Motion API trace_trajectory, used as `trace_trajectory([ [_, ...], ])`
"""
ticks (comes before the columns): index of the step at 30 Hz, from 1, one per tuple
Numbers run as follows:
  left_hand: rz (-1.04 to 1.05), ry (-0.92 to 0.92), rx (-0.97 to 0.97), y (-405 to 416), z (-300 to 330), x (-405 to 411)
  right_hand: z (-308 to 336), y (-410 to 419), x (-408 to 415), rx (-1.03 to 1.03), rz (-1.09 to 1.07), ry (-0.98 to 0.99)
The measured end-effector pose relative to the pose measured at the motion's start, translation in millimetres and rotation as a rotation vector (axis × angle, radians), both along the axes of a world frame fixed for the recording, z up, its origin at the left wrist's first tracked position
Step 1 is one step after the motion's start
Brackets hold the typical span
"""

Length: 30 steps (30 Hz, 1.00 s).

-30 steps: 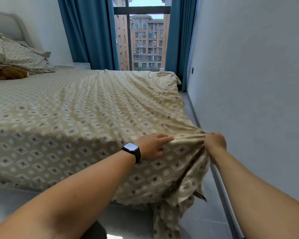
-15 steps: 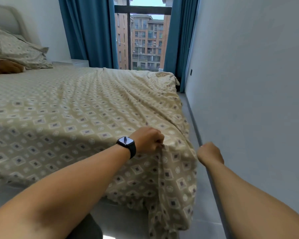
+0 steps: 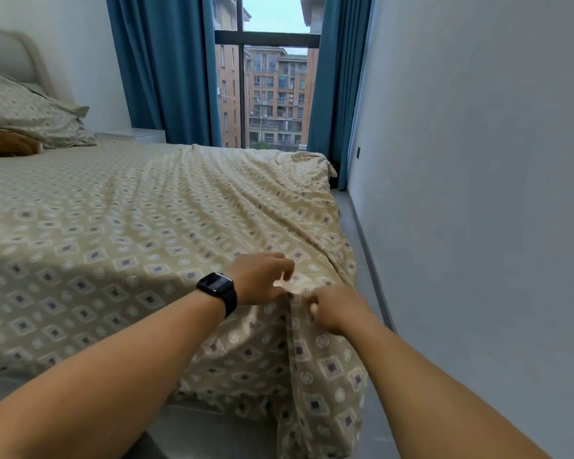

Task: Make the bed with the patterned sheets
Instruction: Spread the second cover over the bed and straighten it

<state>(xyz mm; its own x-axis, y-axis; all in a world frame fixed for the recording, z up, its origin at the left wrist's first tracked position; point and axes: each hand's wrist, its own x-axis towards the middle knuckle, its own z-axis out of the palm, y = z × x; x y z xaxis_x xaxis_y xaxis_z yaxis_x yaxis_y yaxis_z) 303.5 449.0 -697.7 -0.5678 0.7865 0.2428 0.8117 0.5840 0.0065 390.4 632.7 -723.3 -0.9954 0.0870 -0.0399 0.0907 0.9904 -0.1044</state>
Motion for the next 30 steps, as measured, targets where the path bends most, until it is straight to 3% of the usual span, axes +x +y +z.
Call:
trace_trajectory([
  [3, 0.174, -0.005, -0.107, -20.3, -8.9, -4.7, 9.2, 2.9, 0.7, -0.068, 0.001, -0.029],
  [5, 0.224, -0.011, -0.132, -35.5, -21.4, -8.9, 1.9, -5.8, 4.9, 0.002, -0.015, -0.066],
  [10, 0.173, 0.019, -0.074, -41.5, -26.0, -13.2, -20.4, -31.1, 1.5, 0.071, -0.131, 0.179],
  [13, 0.154, -0.004, -0.059, -45.5, -28.3, -11.2, -15.0, -29.6, 2.5, -0.029, -0.109, 0.134],
  [15, 0.151, 0.025, -0.096, -47.4, -36.4, -10.3, -9.6, -19.8, 4.4, -0.143, -0.092, 0.099],
  [18, 0.145, 0.088, 0.008, -44.5, -34.6, -12.9, 11.3, -6.3, 3.0, -0.427, 0.028, 0.145],
  [24, 0.113, -0.086, 0.130, -39.4, -25.1, -20.0, 41.6, -9.7, 1.6, -0.716, 0.073, 0.371],
  [30, 0.046, -0.437, 0.267, -51.1, -9.4, -16.9, 55.0, -11.5, 8.6, -1.282, 0.000, -0.049],
])
